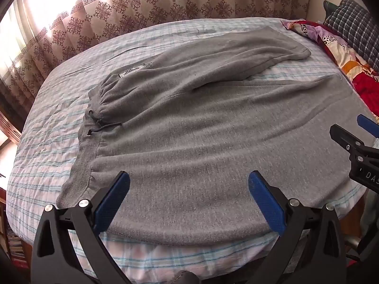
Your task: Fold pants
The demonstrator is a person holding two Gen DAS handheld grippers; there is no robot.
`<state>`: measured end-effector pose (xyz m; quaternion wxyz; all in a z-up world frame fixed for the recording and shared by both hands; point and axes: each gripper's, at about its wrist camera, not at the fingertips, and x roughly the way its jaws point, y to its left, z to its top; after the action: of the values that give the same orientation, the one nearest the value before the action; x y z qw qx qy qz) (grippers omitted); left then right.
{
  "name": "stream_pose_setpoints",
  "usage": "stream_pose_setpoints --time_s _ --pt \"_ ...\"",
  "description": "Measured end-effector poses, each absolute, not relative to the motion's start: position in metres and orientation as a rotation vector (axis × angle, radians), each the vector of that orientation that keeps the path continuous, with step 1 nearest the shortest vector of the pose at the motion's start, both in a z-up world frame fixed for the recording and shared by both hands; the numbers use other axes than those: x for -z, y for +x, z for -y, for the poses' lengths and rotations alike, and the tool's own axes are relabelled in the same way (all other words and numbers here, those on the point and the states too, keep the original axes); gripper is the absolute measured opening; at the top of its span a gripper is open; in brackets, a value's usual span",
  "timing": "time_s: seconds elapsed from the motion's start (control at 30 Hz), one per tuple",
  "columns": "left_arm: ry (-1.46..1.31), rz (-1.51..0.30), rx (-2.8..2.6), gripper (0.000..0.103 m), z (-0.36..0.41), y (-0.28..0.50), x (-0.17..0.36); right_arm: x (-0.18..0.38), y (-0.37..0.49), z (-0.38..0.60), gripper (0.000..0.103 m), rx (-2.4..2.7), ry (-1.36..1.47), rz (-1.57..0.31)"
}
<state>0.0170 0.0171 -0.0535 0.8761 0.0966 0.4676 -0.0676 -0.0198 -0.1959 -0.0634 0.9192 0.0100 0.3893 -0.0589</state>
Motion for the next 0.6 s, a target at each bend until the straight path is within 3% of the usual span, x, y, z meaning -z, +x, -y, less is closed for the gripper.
stream_pose_setpoints --time_s 0.6 --pt "0.223 -0.911 0.125 0.101 -0.008 0.039 0.039 0.061 -0.02 0.206 0.098 0.158 0.028 -0.78"
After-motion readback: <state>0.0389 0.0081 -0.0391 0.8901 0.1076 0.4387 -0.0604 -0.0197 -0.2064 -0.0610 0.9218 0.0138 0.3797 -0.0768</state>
